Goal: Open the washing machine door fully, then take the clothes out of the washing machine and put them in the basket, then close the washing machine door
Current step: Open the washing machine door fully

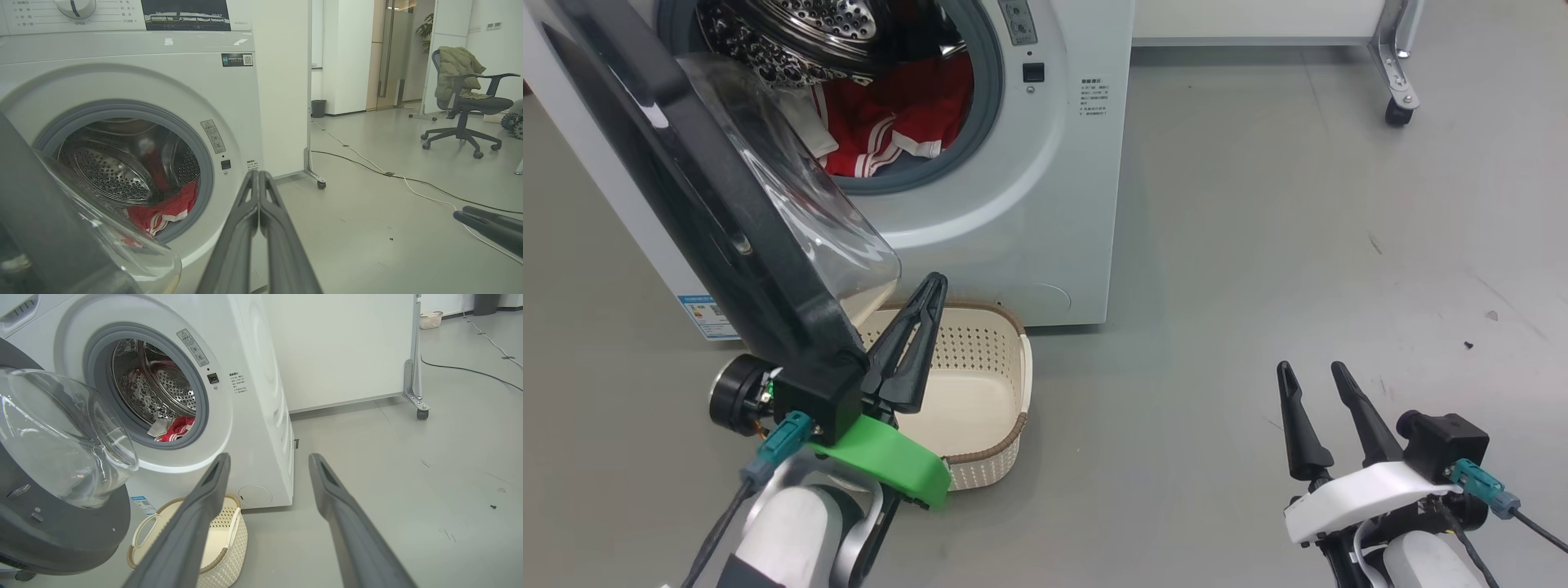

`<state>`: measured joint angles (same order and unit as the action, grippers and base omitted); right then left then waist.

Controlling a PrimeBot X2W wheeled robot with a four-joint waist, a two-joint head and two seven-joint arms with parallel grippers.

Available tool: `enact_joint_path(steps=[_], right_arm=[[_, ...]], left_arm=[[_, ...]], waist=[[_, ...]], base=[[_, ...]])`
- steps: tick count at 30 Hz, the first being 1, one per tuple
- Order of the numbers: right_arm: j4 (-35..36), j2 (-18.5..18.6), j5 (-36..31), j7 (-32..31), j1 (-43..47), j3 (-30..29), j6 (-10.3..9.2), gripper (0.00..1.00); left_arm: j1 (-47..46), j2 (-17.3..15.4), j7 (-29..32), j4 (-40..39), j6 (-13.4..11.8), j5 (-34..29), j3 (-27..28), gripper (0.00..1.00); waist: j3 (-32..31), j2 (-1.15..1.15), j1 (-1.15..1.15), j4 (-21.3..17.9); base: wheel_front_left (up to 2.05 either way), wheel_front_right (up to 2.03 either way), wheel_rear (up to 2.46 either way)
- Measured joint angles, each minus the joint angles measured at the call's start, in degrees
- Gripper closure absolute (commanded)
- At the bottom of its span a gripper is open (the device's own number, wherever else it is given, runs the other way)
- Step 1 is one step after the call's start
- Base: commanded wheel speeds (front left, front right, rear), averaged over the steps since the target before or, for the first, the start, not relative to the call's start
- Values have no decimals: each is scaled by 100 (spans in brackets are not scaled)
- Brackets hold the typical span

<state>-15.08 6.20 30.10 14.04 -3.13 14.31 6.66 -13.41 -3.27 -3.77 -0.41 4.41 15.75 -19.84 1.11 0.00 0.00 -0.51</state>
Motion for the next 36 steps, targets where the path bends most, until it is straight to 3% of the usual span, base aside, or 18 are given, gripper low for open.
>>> enact_joint_path(steps=[10, 14, 28, 36], right_arm=[[-13, -26, -1, 0, -7, -74, 2, 0], [-20, -41, -1, 0, -15, -89, 31, 0], [-40, -66, -59, 0, -15, -107, 32, 0], [-66, -68, -94, 0, -17, -127, 32, 0]], left_arm=[[89, 20, 274, 463, -18, 90, -77, 100], [235, 23, 534, 803, -222, 88, -31, 100], [232, 42, 617, 1100, -617, 332, 330, 100], [218, 48, 622, 1202, -666, 335, 337, 100]], waist=[[82, 0, 0, -80], [101, 0, 0, -115], [163, 0, 0, -170], [180, 0, 0, -164]], base=[[0, 0, 0], [0, 0, 0], [0, 0, 0], [0, 0, 0]])
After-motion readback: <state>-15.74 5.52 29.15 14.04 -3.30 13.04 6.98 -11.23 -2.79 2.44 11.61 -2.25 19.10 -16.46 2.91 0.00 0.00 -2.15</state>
